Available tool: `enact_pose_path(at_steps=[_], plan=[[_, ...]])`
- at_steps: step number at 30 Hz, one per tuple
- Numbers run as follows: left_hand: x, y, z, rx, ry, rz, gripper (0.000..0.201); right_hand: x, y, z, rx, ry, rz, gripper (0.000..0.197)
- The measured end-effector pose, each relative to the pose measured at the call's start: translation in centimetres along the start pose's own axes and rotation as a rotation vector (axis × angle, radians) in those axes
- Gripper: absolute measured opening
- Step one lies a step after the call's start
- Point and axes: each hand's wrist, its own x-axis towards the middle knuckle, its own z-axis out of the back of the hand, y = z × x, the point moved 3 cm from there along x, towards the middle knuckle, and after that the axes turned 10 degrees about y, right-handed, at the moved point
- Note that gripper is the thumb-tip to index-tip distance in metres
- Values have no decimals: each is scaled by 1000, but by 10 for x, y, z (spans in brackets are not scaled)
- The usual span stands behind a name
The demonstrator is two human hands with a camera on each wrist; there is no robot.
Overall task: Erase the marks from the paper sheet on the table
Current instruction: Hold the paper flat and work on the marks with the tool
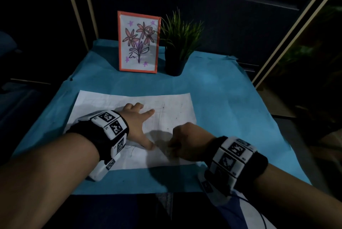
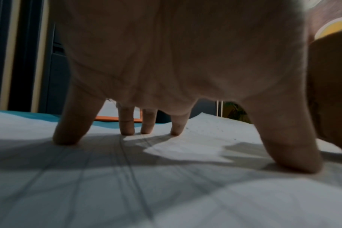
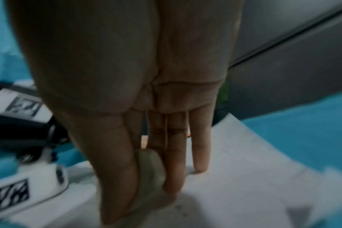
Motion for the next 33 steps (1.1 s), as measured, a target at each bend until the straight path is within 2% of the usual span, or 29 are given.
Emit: enact_pose_path(at_steps=[2,6,8,12,15,20,22,24,27,33], plan=[[0,0,0,4,-5,1,121,-4,1,-3,4,56,30,18],[0,1,1,-11,0,-5,120,8,-7,12,57,-79,-41,24],[0,0,1,-11,2,-6,120,11,-7,13,31,-97,-39,23],[-1,0,1,-2,-4,-3,121,2,-3,-4,36,44,3,17],[-2,0,3,3,-7,-3,121,7,-12,1,60,79,-35,24],[-7,-1,6,16,-4,-48,116,28,-35,51,117,-269,-70,27],[-9,1,9,41,6,-73,111,39,-42,69,134,-318,-103,27],[-10,2,12,44,33,-98,106,49,-47,79,96,-257,-157,30],[-9,1,14,57,46,-132,96,62,-53,80,-29,-80,-239,40],[-7,9,14,65,4,-100,81,66,-63,73,89,-102,-263,30]])
